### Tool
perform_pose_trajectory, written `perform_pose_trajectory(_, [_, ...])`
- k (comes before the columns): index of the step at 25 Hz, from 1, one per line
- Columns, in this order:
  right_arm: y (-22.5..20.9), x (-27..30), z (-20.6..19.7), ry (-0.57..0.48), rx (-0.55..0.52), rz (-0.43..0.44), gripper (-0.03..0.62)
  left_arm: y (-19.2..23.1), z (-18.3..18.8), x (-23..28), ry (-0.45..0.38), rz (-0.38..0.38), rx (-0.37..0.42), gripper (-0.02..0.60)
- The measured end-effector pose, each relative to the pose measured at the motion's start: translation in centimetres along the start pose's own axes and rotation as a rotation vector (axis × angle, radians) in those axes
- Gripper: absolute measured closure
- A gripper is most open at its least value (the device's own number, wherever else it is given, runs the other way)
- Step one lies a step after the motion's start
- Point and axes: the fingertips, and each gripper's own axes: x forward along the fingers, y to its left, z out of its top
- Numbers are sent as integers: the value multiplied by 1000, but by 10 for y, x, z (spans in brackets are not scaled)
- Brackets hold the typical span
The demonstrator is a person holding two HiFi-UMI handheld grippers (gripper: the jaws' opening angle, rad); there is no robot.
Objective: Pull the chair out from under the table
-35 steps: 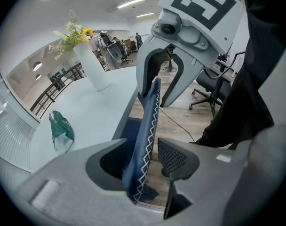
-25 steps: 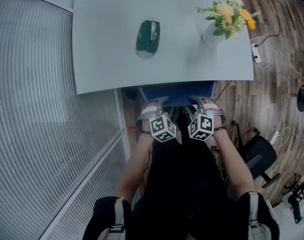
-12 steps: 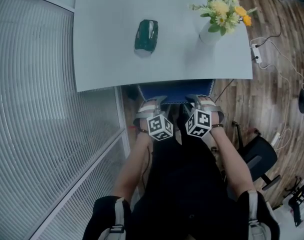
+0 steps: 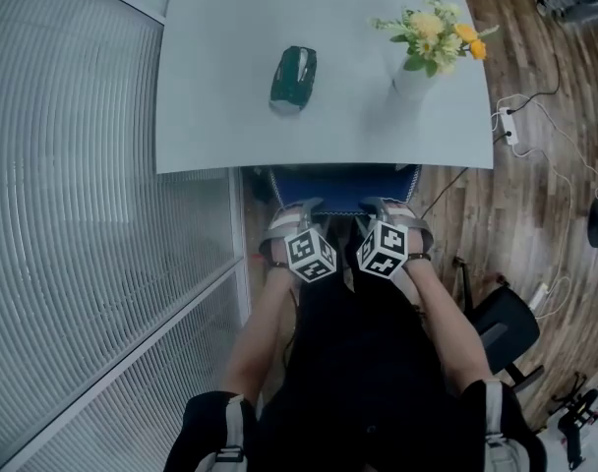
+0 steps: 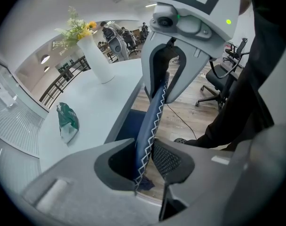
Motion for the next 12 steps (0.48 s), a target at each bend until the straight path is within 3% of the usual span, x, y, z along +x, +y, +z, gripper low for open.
perform_pose_trajectory(12, [38, -20, 6, -8, 14, 47, 499, -30, -8, -28, 11, -37, -7, 466])
